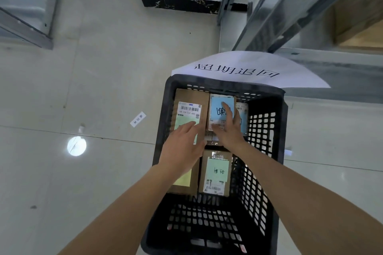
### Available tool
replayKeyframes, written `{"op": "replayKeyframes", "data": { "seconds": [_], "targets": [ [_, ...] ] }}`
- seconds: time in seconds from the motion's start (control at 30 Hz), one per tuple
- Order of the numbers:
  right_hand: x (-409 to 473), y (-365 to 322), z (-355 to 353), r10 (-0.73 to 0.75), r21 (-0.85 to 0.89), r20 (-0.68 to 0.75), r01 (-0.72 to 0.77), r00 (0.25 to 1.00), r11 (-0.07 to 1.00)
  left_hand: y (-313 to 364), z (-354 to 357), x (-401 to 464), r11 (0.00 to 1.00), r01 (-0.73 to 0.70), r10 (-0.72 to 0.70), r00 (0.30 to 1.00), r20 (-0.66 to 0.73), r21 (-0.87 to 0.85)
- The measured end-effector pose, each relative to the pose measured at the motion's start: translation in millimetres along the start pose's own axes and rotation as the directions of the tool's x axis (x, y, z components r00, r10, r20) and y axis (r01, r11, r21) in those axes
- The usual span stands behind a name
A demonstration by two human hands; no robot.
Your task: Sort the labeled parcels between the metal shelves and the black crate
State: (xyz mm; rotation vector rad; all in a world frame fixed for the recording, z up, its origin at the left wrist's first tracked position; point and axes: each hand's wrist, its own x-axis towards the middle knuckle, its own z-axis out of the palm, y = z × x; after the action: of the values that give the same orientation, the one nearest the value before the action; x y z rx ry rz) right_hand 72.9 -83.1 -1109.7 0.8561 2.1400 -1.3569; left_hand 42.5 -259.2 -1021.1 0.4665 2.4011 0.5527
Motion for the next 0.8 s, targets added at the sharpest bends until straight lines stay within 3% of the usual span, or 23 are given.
{"op": "replayKeyframes", "data": {
  "seconds": [0.13, 0.43, 0.8],
  "targets": [
    [-8.0, -3.3, -18.2, -0.02, -0.266, 0.02, 0.024, 1.0, 0.964, 9.7, -9.1, -11.5, 0.999, 0.053, -0.053, 0.999, 0.007, 0.01],
    [-108.6, -42.5, -98.2, -0.138, -0.397, 0.043, 0.144, 0.99, 0.907, 68.1, -68.0, -82.9, 0.997, 0.034, -0.034, 0.999, -0.006, 0.074],
    [-352.6, -188.6, -283.3, -0.223, -0.594, -0.003, 0.178, 0.975, 0.785, 250.2, -251.9, -216.5, 0.984, -0.048, 0.078, 0.981, -0.175, 0.17]
  ]
}}
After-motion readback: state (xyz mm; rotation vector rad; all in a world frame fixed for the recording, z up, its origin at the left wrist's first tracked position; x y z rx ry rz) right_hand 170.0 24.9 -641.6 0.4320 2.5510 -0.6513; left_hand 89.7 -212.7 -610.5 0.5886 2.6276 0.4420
